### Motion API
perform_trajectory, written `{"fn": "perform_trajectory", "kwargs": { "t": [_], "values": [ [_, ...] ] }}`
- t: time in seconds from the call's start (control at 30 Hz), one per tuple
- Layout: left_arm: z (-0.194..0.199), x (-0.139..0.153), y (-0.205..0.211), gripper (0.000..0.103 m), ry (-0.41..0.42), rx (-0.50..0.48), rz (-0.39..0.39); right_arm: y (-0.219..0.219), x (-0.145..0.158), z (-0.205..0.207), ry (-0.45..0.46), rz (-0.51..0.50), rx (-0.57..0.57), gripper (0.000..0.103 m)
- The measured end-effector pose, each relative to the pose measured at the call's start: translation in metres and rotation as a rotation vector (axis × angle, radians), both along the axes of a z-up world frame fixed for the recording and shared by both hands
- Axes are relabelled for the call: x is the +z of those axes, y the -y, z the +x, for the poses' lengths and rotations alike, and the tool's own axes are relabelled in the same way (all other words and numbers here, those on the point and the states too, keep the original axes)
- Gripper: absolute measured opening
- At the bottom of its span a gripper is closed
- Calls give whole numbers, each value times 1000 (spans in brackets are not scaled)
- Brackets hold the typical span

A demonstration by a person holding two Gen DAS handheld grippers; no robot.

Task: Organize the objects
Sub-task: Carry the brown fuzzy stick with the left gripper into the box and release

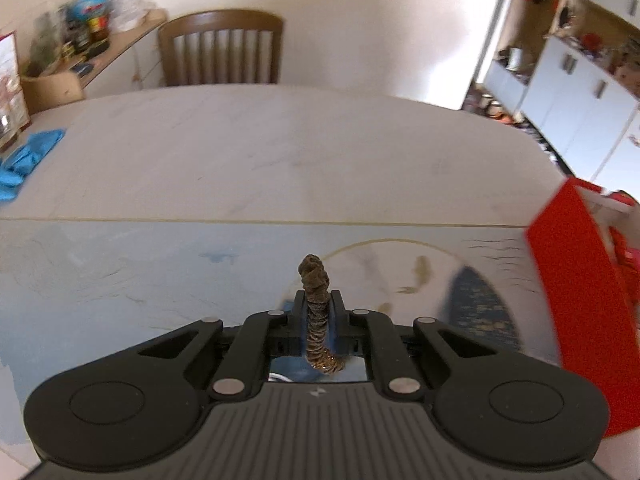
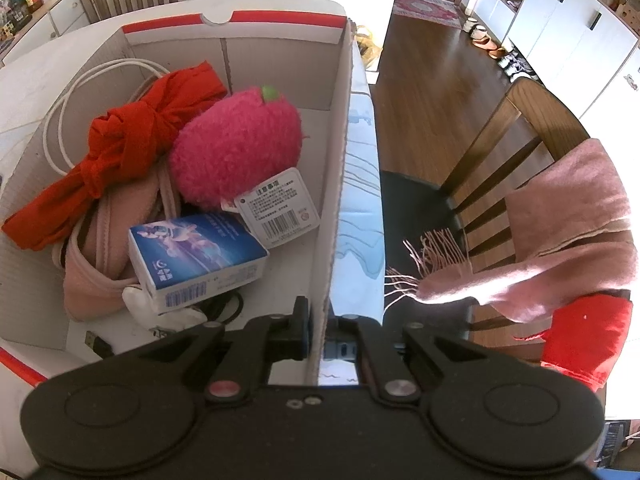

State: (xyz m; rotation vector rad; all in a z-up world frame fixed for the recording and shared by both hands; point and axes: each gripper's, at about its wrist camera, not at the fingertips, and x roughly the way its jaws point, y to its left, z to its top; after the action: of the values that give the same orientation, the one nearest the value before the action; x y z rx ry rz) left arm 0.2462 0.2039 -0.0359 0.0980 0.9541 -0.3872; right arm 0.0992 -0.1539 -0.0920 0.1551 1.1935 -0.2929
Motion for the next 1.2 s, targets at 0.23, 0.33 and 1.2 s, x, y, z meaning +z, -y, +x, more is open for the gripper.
{"fn": "perform_trajectory", "kwargs": {
  "t": [0.23,0.33,1.2],
  "values": [
    [-30,33,31,9,-2,-155,-84,1,1,0,11,6,5,4],
    [-46,45,53,9,-3,-231,-116,2,1,0,16,12,9,4],
    [-135,65,250,9,-27,-733,-135,9,-3,-6,52,49,12,5]
  ]
}}
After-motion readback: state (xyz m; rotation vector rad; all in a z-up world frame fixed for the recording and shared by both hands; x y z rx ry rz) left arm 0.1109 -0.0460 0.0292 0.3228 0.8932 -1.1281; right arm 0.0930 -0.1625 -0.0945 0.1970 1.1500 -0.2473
